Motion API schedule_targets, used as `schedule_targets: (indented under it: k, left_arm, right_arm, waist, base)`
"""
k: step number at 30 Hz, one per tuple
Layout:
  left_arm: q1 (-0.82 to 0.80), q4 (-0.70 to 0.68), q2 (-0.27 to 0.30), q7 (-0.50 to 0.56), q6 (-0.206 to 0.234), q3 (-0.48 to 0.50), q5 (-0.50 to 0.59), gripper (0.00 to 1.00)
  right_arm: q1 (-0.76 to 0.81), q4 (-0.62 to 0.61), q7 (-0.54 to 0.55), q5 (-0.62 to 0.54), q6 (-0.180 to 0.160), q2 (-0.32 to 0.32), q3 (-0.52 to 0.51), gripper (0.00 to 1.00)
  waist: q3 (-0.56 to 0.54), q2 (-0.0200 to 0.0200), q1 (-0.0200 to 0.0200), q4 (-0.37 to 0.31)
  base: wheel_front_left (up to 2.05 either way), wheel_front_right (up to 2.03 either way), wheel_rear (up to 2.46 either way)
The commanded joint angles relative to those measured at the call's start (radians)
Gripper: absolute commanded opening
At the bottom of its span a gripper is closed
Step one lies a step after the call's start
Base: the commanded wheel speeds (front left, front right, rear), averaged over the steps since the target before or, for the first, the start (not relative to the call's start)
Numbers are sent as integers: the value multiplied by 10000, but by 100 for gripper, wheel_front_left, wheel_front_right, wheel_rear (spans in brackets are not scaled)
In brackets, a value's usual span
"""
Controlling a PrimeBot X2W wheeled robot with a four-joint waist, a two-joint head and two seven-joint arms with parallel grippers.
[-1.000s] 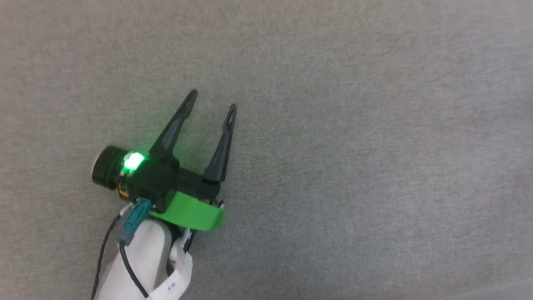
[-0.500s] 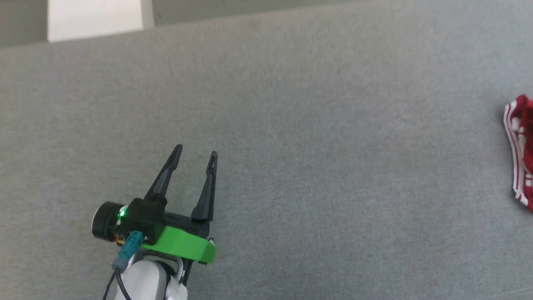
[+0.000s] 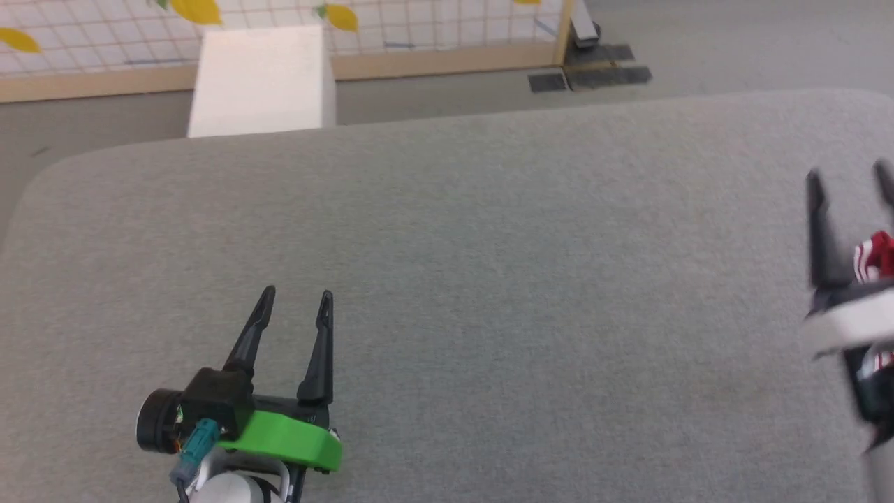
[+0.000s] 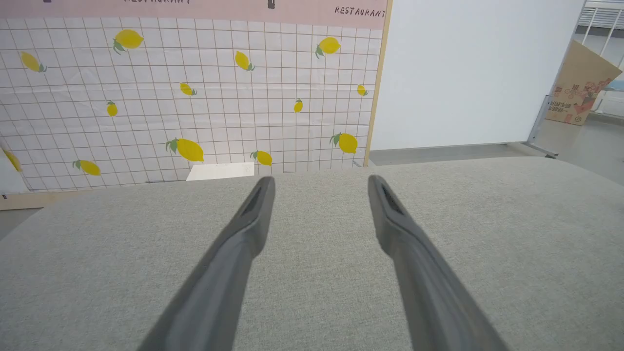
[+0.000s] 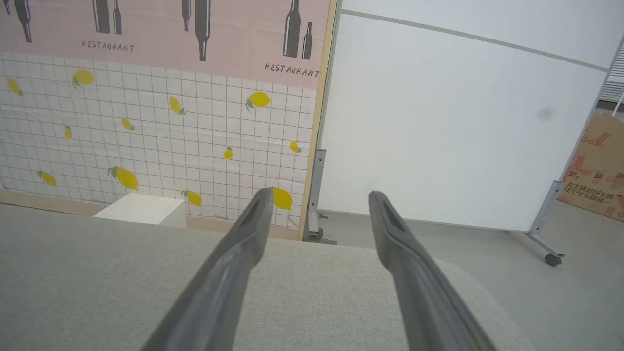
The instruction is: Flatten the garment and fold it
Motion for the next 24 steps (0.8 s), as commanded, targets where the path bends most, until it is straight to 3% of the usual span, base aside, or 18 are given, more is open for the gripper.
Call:
schedule_targets:
  k: [1, 5, 11, 24]
  left_arm:
    - [168, 29, -41, -38, 83, 61, 133, 100]
    - [272, 114, -95, -38, 242, 128, 180, 100]
    - [462, 415, -144, -38, 503, 131, 291, 100]
    - [554, 722, -171, -38, 578, 231, 397, 100]
  right_arm:
    - [477, -245, -101, 158, -19, 520, -113, 100]
    - [1550, -654, -184, 205, -19, 1506, -47, 100]
    - [2593, -814, -280, -211, -19, 2318, 11, 100]
    - [3291, -886, -403, -656, -19, 2667, 269, 100]
  waist:
    - [-307, 0, 1, 305]
    - [-432, 0, 1, 462]
    - [-549, 0, 1, 653]
    - [-520, 0, 1, 875]
  base:
    - [0, 0, 0]
    - [0, 0, 0]
    - [0, 0, 0]
    - [0, 0, 0]
